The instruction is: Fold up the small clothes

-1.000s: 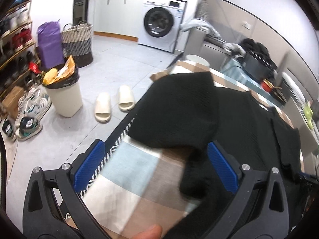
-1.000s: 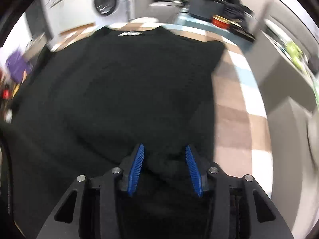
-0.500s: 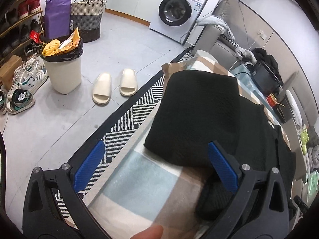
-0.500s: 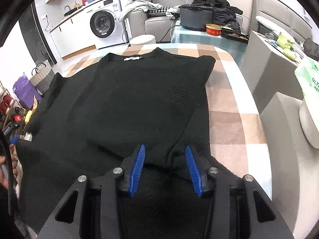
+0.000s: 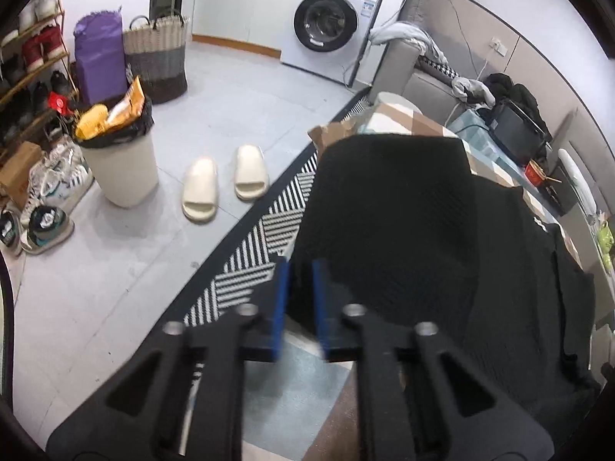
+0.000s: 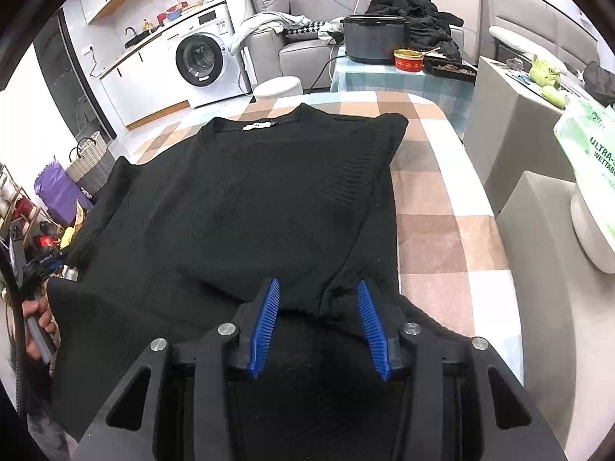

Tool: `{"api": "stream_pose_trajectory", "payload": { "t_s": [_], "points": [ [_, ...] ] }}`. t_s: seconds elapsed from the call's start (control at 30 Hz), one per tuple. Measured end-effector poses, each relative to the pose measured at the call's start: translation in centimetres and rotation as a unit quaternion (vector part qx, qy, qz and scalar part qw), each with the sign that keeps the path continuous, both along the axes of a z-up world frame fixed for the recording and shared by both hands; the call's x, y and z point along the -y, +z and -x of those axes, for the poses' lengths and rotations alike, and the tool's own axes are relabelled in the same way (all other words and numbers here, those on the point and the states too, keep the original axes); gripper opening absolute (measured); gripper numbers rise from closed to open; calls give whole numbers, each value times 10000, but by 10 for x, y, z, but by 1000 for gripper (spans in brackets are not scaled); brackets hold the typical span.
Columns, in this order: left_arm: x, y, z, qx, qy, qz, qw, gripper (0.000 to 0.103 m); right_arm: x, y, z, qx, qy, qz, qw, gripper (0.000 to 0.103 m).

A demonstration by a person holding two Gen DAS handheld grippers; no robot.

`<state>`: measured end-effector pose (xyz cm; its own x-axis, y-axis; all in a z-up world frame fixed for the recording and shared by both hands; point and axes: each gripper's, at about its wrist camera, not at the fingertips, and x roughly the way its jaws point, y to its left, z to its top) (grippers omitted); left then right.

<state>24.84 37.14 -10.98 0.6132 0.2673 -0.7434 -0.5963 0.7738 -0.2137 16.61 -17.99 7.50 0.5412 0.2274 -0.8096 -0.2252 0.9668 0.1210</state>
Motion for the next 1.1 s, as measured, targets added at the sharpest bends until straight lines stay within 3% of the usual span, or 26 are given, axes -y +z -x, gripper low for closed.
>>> {"api": "stream_pose_trajectory", "payload": {
  "t_s": [0.37, 0.7, 0.93, 1.1],
  "points": [
    [6, 17, 16, 286, -76, -114, 9995, 2, 4, 1, 5, 11, 0, -124, 9999, 44],
    [44, 78, 10, 865, -529, -364, 9942, 1, 9, 1, 7, 18, -13, -258, 9997, 44],
    [122, 137, -23, 1190, -1328, -732, 9813, 1, 13, 1, 10, 20, -44, -373, 9993, 44],
    [207, 158, -57, 1322, -2207, -739, 9635, 1, 18, 5, 17, 72, -85, -436, 9990, 44]
  ]
}}
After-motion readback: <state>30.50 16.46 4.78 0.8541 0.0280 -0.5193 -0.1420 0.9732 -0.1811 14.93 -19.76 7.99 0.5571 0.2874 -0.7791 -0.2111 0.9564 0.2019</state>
